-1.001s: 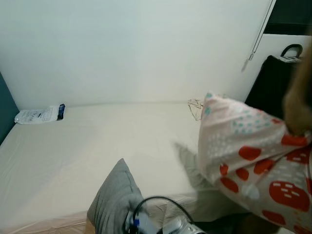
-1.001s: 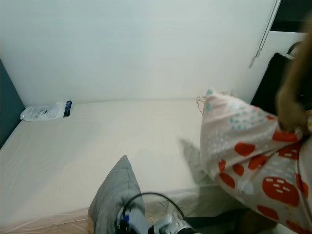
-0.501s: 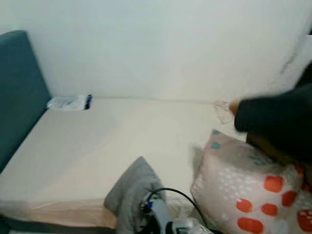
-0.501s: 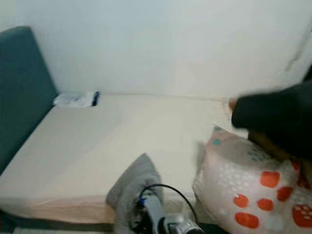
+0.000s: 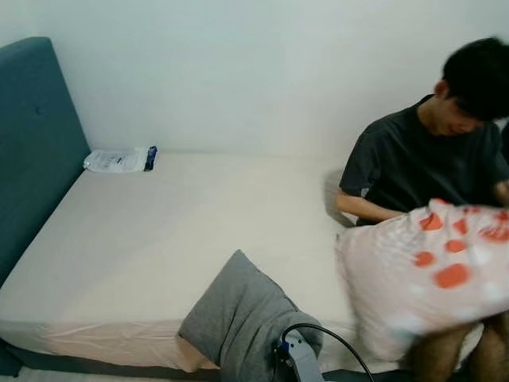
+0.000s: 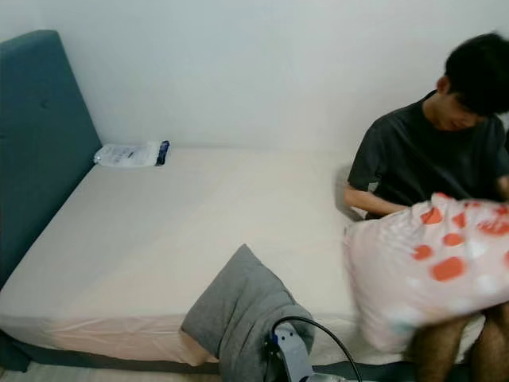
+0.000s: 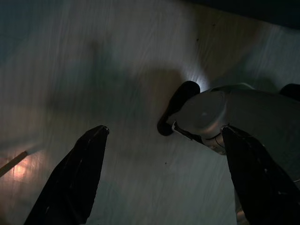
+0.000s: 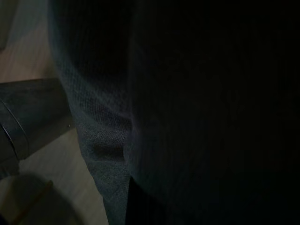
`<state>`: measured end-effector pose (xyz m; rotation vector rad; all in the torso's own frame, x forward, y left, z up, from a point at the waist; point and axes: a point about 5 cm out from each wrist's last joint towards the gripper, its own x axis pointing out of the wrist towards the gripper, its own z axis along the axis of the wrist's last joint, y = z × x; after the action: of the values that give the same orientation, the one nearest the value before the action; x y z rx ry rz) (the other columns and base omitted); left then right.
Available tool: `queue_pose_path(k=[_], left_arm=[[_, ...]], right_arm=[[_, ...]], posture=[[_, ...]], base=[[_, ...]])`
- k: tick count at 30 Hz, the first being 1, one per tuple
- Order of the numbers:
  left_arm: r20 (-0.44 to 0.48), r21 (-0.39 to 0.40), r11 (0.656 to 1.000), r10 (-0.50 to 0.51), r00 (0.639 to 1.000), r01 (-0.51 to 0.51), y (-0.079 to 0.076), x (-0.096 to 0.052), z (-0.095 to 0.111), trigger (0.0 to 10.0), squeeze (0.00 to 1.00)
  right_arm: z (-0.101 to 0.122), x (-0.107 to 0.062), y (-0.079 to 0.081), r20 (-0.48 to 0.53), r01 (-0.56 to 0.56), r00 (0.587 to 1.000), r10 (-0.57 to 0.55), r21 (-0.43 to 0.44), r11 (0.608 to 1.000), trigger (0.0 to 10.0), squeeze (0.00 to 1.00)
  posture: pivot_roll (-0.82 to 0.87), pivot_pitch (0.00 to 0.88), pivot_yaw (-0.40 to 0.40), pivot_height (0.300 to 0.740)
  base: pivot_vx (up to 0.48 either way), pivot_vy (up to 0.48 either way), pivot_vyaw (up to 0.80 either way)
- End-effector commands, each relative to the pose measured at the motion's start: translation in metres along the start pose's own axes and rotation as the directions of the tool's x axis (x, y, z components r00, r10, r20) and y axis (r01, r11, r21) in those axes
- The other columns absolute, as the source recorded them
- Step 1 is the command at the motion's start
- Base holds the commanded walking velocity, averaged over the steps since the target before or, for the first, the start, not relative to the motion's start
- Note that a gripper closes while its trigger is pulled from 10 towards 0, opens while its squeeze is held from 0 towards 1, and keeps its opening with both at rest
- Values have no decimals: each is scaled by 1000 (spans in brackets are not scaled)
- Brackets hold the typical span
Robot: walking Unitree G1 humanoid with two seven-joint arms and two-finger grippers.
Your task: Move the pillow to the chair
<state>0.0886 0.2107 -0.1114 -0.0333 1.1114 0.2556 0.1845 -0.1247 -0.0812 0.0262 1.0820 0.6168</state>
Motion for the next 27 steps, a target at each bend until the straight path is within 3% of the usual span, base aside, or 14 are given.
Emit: queue_pose_path(k=[1,7,12,27], left_arm=[[-7,-8,1000,-13,1000,13,-2,0,1,10000,0],[-11,3,1000,-22,1000,22,-3,1,1,10000,0],[-24,4,1000,-23,999,23,-4,0,-1,10000,0],[-51,24,1000,-17,999,18,-2,-1,-7,10000,0]], right_arm=[[14,2,2,51,14,999,-14,-14,1000,10000,0],[13,2,0,44,29,999,-28,-23,999,10000,0],[13,2,1,39,27,999,-26,-32,999,10000,0],[10,3,3,33,30,999,-28,-64,998,10000,0]], posture=[[121,25,-95,740],[120,21,-95,740],[121,22,-95,740],[123,10,-94,740]], base=[[0,0,675],[0,0,675],[0,-470,676],[0,0,677]])
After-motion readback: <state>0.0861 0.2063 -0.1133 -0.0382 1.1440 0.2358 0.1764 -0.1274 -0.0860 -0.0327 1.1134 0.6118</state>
